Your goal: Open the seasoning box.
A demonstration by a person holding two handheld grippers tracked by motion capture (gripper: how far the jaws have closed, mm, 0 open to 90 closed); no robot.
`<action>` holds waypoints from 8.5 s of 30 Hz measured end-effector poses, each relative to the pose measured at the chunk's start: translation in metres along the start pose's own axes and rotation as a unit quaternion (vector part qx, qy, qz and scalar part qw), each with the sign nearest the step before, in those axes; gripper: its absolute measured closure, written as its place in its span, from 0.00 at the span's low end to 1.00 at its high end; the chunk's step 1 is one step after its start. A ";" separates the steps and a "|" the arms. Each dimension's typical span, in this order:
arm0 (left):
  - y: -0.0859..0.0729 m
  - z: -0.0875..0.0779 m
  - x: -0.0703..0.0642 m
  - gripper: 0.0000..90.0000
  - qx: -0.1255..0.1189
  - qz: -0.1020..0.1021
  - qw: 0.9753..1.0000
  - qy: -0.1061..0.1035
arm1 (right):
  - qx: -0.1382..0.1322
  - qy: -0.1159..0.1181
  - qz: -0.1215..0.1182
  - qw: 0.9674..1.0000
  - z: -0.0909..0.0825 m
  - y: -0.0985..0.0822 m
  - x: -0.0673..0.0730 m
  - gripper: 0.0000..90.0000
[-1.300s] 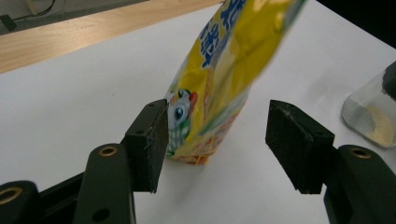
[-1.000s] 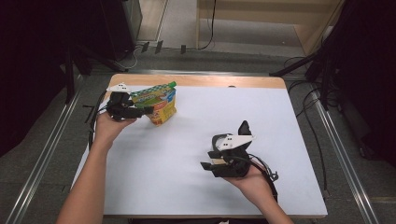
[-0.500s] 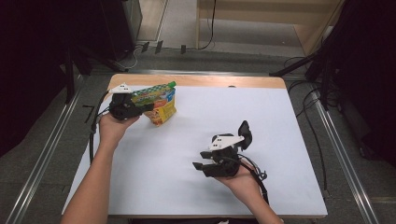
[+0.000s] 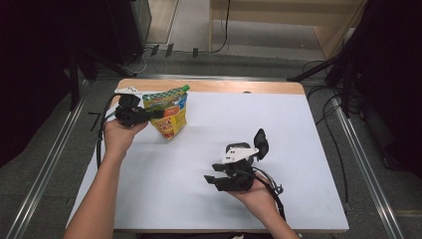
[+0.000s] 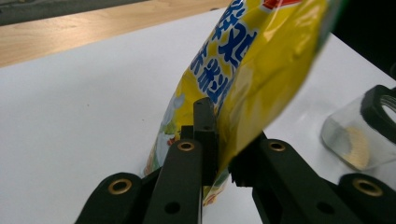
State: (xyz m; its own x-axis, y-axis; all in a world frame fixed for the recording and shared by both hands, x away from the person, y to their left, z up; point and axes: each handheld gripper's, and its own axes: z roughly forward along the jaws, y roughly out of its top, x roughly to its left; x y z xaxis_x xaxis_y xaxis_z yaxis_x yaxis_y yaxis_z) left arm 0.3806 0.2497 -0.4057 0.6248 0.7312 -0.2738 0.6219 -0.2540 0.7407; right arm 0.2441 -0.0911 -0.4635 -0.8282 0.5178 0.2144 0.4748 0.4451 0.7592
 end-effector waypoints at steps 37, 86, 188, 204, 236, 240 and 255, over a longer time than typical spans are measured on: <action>0.010 -0.039 -0.068 0.95 0.039 0.015 0.996 -0.079 | 0.001 0.012 -0.014 1.000 0.027 -0.003 0.014 0.56; -0.004 -0.028 -0.142 0.95 0.078 0.012 0.983 -0.168 | -0.065 -0.061 -0.079 0.993 0.050 -0.011 0.030 0.62; -0.004 0.038 -0.167 0.81 0.082 -0.029 0.990 -0.114 | -0.049 0.034 -0.017 0.998 0.036 -0.005 0.064 0.66; 0.002 0.037 -0.169 0.73 0.126 -0.049 0.983 -0.124 | -0.067 0.078 0.018 0.995 0.030 -0.005 0.057 0.74; 0.004 0.030 -0.175 0.87 0.126 -0.031 0.987 -0.094 | -0.046 0.053 -0.007 0.998 0.032 -0.002 0.059 0.66; 0.003 0.031 -0.177 0.87 0.122 -0.029 0.988 -0.092 | -0.040 0.051 0.001 0.998 0.032 -0.002 0.059 0.70; 0.005 0.033 -0.175 0.87 0.115 -0.031 0.988 -0.100 | -0.055 0.097 0.037 0.993 0.031 -0.001 0.056 0.74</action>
State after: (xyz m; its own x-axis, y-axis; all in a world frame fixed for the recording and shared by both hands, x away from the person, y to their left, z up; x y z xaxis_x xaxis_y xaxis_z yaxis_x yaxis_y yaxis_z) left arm 0.2900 0.0989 -0.3744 0.6481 0.6168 -0.4468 0.7386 -0.3662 0.5660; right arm 0.2061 -0.0400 -0.4708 -0.8390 0.3910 0.3784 0.5101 0.3230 0.7972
